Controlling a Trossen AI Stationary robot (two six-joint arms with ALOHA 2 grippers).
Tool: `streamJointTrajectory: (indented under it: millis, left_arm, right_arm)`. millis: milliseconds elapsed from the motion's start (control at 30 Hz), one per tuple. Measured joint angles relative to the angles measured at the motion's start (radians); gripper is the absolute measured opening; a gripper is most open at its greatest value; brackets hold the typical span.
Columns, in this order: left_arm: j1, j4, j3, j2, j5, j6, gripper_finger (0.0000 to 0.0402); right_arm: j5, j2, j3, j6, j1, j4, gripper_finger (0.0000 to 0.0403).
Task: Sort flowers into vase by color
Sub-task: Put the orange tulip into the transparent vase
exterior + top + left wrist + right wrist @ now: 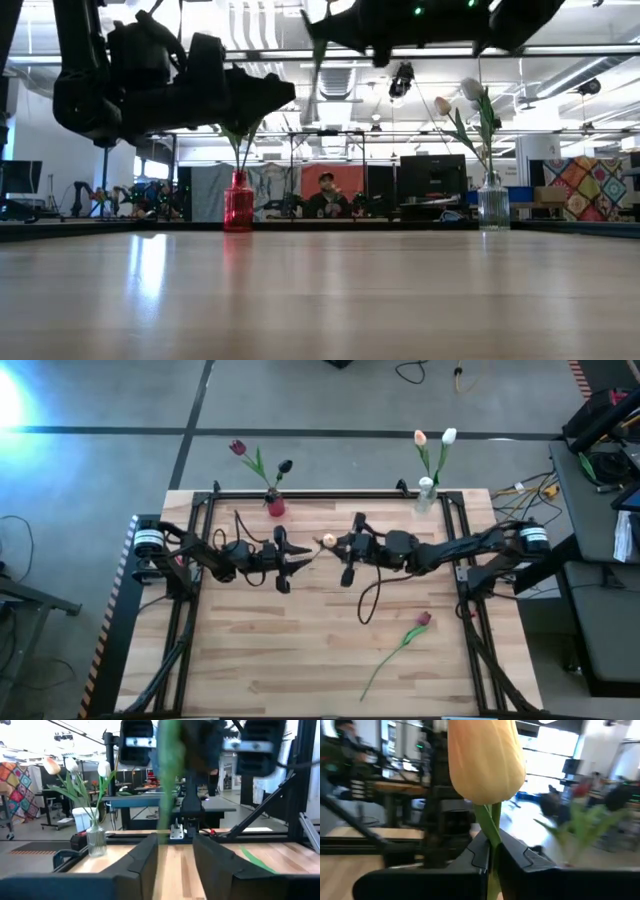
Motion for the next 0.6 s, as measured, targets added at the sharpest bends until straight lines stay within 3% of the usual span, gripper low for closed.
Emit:
streamJointTrajectory:
  millis: [233, 600]
  left_arm:
    - [0.0, -0.006, -0.031, 0.0, 0.01, 0.01, 0.0152]
    - [-0.001, -0.017, -0.041, 0.017, 0.011, 0.012, 0.0157]
  right_arm:
    - [0.204, -0.223, 0.016, -0.043, 0.0, -0.271, 0.0013]
    - [0.501, -0.538, 0.171, -0.053, 0.0, -0.772, 0.0013]
